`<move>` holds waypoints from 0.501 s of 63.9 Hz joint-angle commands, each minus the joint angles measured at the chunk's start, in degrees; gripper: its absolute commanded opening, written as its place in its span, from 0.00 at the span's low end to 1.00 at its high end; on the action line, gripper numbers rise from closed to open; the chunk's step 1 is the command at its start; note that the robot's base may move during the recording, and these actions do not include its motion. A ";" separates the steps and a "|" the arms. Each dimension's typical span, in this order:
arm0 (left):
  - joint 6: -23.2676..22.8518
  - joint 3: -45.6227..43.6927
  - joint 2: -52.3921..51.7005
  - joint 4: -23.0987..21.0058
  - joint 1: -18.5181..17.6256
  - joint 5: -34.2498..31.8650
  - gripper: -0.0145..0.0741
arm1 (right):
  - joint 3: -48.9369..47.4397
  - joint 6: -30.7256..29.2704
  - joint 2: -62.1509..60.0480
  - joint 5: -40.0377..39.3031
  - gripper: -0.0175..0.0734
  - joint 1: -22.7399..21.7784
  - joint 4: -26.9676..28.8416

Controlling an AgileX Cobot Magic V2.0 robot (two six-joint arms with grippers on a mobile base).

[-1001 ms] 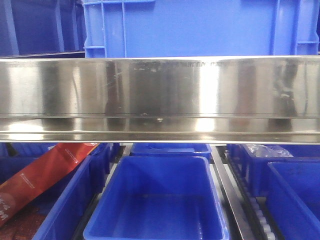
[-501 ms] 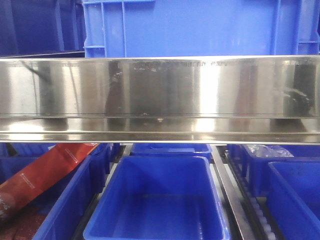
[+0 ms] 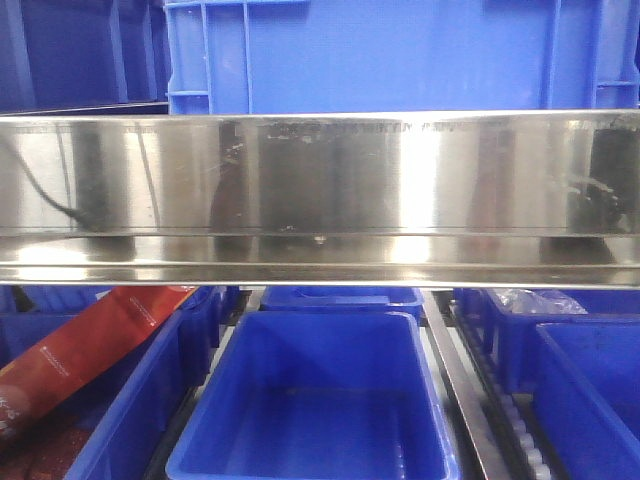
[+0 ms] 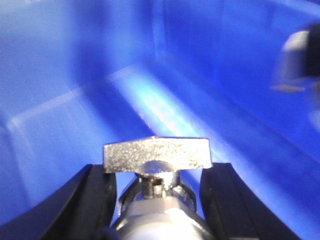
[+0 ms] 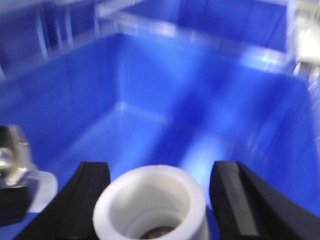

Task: Place valve from conveyor to right shelf box

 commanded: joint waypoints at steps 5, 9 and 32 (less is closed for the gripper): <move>-0.27 -1.20 -0.70 -1.01 -0.22 -1.54 0.33 | -1.23 -0.19 -0.01 -0.81 0.33 0.08 -0.41; -0.27 -1.20 -0.70 -1.01 -0.22 -1.48 0.51 | -1.23 -0.19 -0.13 -0.70 0.49 0.08 -0.41; -0.27 -1.20 -4.53 -0.30 -0.22 -0.93 0.77 | -1.23 -0.19 -6.15 3.65 0.68 0.08 -0.41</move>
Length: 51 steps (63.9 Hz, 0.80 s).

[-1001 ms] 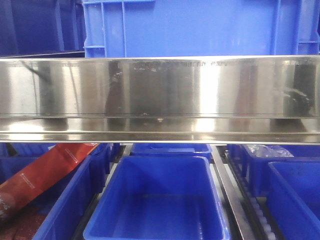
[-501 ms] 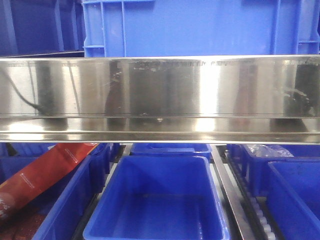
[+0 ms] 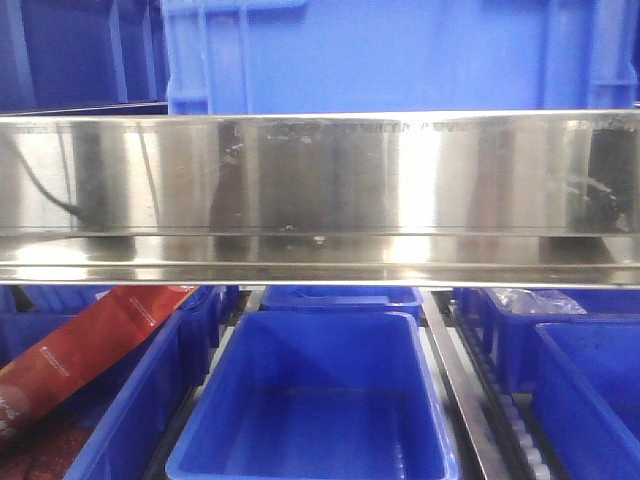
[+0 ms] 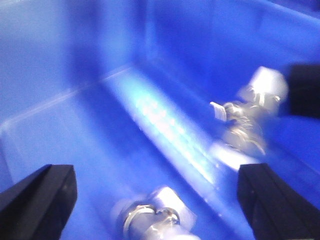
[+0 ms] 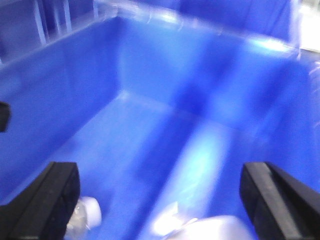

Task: Place valve from conveyor to right shelf box

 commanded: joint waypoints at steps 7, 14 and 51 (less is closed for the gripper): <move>-0.27 -0.72 -6.50 1.76 -0.22 1.08 0.65 | -0.52 -0.19 -6.49 2.09 0.46 0.08 -0.41; -0.27 -0.72 -10.34 2.51 0.17 4.87 0.42 | -0.52 -0.19 -10.67 4.15 0.18 0.08 -0.41; -3.01 29.99 -43.77 2.51 7.28 -2.49 0.04 | 36.93 -0.19 -43.68 -15.65 0.02 0.08 -0.98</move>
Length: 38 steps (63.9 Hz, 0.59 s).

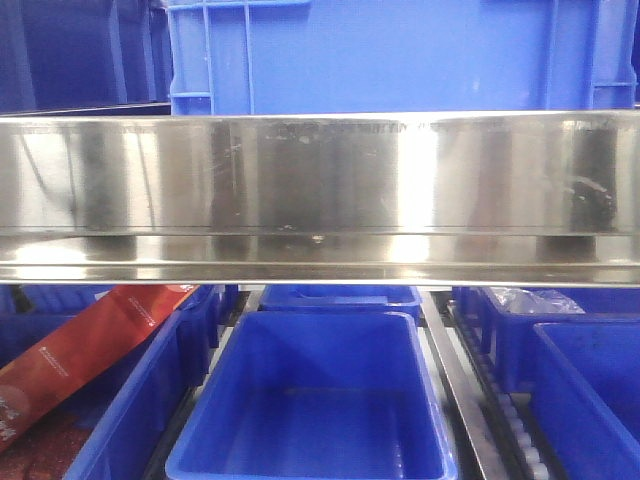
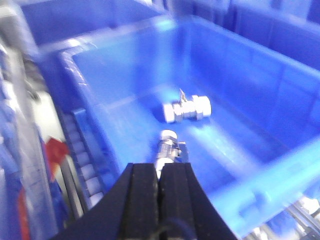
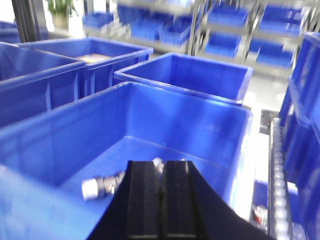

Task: Place valve from conveyor to right shelf box

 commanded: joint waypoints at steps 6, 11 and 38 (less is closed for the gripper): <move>-0.44 18.18 -14.72 -0.09 0.32 -15.97 0.04 | 14.26 -0.19 -10.07 -10.97 0.01 0.08 -0.73; -0.44 26.99 -22.27 0.58 0.32 -23.36 0.04 | 19.85 -0.19 -14.68 -11.61 0.01 0.08 -0.73; -0.44 57.60 -48.87 0.74 0.32 -30.33 0.04 | 36.77 -0.19 -31.18 -11.22 0.01 0.08 -0.73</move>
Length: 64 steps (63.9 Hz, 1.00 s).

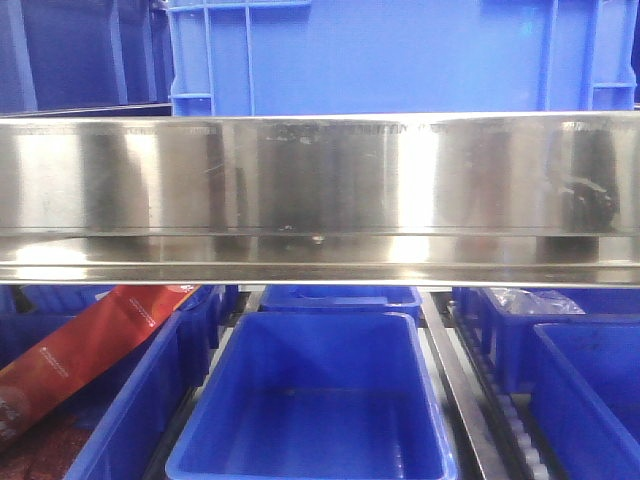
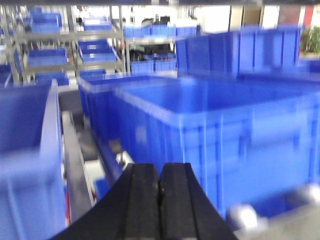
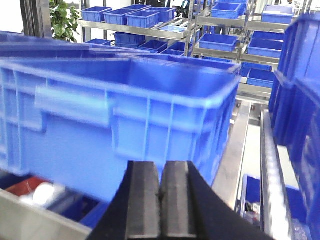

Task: Place valve from conveyor to right shelf box

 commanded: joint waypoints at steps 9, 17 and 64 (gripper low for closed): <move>-0.33 5.89 -4.83 0.23 0.32 -1.01 0.04 | 1.96 -0.19 -1.65 -1.21 0.01 0.08 -0.51; -0.33 6.01 -4.83 0.23 0.32 -0.24 0.04 | 1.97 -0.19 -1.75 -1.21 0.01 0.08 -0.51; -1.39 8.43 -5.44 11.87 0.37 -2.83 0.04 | 1.97 -0.19 -1.69 -1.31 0.01 0.08 -0.51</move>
